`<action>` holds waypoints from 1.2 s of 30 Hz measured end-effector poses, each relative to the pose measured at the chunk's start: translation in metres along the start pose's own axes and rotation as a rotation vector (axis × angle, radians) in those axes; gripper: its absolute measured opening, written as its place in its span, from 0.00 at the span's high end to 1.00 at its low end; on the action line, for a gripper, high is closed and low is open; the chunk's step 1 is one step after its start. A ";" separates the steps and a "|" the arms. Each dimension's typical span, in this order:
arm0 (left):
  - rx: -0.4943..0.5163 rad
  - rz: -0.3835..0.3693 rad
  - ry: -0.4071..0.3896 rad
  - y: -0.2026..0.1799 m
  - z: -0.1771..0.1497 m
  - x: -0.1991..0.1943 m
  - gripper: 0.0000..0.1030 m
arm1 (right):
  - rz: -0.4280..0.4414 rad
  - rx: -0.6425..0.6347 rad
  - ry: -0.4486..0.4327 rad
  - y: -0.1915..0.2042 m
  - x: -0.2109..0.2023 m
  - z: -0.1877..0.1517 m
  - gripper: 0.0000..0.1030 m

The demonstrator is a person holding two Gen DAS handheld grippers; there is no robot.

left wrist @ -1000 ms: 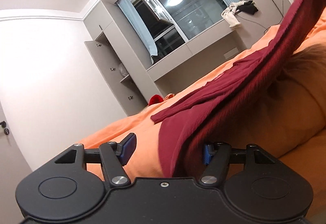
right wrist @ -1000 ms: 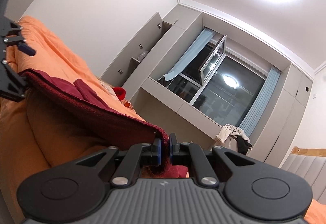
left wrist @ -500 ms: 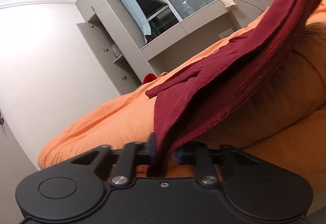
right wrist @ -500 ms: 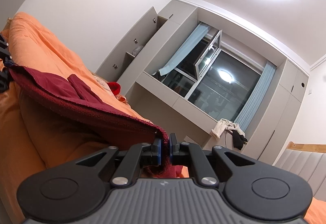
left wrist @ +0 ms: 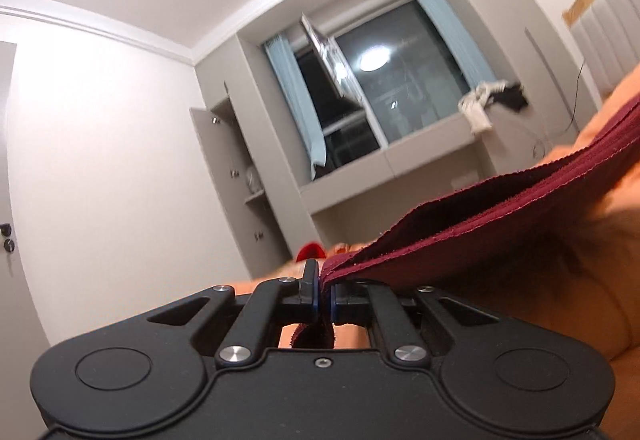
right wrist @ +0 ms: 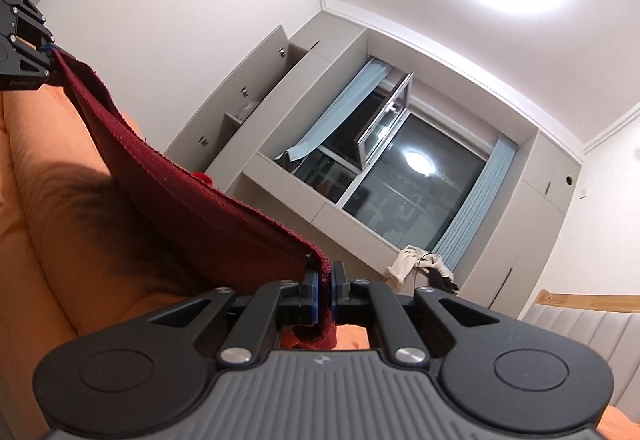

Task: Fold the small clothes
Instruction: 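Grasp the hem with the left gripper while the right gripper holds it raised, then lay the hem over the collar and open both grippers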

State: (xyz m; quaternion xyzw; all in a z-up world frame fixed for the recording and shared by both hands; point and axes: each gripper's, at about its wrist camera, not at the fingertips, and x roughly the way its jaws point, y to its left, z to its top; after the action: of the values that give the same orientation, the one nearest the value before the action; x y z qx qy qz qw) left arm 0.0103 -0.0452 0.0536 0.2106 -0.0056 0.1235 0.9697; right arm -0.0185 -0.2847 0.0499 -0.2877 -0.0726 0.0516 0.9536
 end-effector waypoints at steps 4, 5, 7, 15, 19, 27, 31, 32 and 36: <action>-0.024 -0.056 -0.026 0.020 0.019 -0.034 0.95 | -0.013 -0.015 -0.003 -0.006 -0.035 0.012 0.95; -0.028 -0.071 -0.026 0.025 0.023 -0.044 0.95 | -0.020 -0.016 -0.006 -0.008 -0.043 0.016 0.95; -0.021 -0.094 -0.047 0.034 0.032 -0.063 0.95 | -0.033 -0.023 -0.009 -0.011 -0.053 0.022 0.95; -0.109 -0.186 -0.046 0.056 0.058 -0.056 0.95 | -0.043 -0.013 -0.059 -0.026 -0.007 0.035 0.95; -0.143 -0.182 -0.019 0.062 0.073 -0.009 0.95 | -0.059 -0.043 -0.074 -0.029 0.048 0.038 0.95; -0.097 -0.148 0.009 0.040 0.104 0.108 0.94 | -0.080 -0.078 -0.022 -0.021 0.185 0.030 0.94; -0.104 -0.159 0.100 0.023 0.101 0.185 0.94 | -0.034 -0.058 0.042 -0.011 0.245 0.014 0.94; -0.105 -0.160 0.130 0.019 0.098 0.205 0.94 | -0.023 -0.051 0.057 -0.007 0.258 0.010 0.94; -0.108 -0.160 0.241 0.001 0.078 0.275 0.94 | 0.028 -0.026 0.127 0.009 0.308 -0.012 0.94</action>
State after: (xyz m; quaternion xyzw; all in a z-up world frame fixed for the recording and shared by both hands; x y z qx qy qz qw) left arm 0.2800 -0.0108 0.1427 0.1416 0.1210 0.0699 0.9800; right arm 0.2857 -0.2406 0.0686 -0.3036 -0.0084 0.0455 0.9517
